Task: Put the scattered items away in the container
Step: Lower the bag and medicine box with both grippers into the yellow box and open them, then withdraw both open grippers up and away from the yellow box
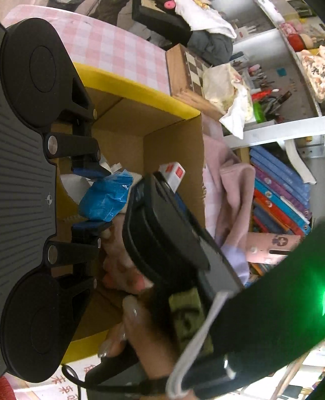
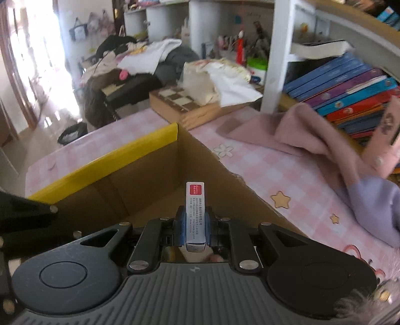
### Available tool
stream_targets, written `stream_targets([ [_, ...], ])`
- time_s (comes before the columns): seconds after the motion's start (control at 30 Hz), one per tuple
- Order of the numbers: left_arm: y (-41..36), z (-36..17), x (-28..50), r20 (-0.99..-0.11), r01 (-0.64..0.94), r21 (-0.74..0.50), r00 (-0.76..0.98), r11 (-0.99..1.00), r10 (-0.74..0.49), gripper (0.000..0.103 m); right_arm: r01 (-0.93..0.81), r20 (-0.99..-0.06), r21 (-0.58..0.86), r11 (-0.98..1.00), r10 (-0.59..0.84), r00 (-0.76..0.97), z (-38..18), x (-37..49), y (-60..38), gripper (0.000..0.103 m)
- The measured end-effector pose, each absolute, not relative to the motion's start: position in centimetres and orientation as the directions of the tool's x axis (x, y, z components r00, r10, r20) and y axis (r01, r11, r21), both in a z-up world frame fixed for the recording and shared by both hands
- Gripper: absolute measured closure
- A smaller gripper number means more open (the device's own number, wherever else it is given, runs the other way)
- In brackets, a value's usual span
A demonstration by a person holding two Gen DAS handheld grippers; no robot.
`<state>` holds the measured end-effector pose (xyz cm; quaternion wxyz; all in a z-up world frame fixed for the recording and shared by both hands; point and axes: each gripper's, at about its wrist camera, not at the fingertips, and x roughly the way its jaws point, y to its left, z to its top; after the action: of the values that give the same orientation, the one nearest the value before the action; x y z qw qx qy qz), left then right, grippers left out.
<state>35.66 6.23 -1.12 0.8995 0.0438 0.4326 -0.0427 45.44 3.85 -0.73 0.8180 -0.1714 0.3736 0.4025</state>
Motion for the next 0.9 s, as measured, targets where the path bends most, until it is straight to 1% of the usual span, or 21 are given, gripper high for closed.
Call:
stream_targets([
  [0.27,6.3,-1.7,36.4,-0.804,0.098,0.049,0.594,0.994,-0.019,0.07,-0.811,-0.78,0.01,0.585,0.512,0.36,-1.8,46.7,5.3,0.089],
  [0.37,6.3,-1.7,36.4,-0.801,0.102,0.057,0.599,0.993,-0.015,0.067,-0.814,-0.786,0.011,0.581,0.508,0.352,-1.9,46.8,5.4,0.089],
  [0.4,6.2,-1.6,36.3,-0.798,0.104,0.06,0.602,0.993,-0.015,0.061,-0.815,-0.778,0.006,0.58,0.515,0.36,-1.7,46.7,5.4,0.086],
  [0.43,6.0,-1.5,36.2,-0.795,0.108,0.064,0.607,0.992,-0.015,0.053,-0.816,-0.767,0.002,0.577,0.524,0.369,-1.4,46.6,5.2,0.08],
  [0.47,5.9,-1.3,36.0,-0.788,0.114,0.071,0.615,0.991,-0.014,0.05,-0.816,-0.757,-0.001,0.577,0.533,0.379,-1.1,46.5,5.1,0.063],
  [0.5,5.7,-1.1,35.9,-0.78,0.12,0.081,0.626,0.989,-0.012,0.047,-0.816,-0.742,-0.003,0.578,0.545,0.389,-0.7,46.3,4.9,0.058],
  [0.53,5.5,-0.9,35.5,-0.771,0.126,0.092,0.637,0.988,-0.009,0.041,-0.817,-0.73,0.001,0.577,0.559,0.393,-0.3,46.1,4.7,0.058],
  [0.6,5.3,-0.3,34.9,-0.753,0.123,0.111,0.657,0.986,0.003,0.033,-0.809,-0.718,0.008,0.588,0.567,0.405,0.4,45.9,4.4,0.058],
  [0.77,5.6,1.5,32.9,-0.702,0.088,0.11,0.712,0.99,0.014,0.026,-0.767,-0.659,0.018,0.641,0.585,0.473,2.6,44.6,2.7,0.057],
  [0.9,6.0,3.6,30.6,-0.64,0.049,0.104,0.768,0.993,0.03,0.022,-0.721,-0.583,0.017,0.693,0.592,0.556,4.9,42.6,0.0,0.057],
])
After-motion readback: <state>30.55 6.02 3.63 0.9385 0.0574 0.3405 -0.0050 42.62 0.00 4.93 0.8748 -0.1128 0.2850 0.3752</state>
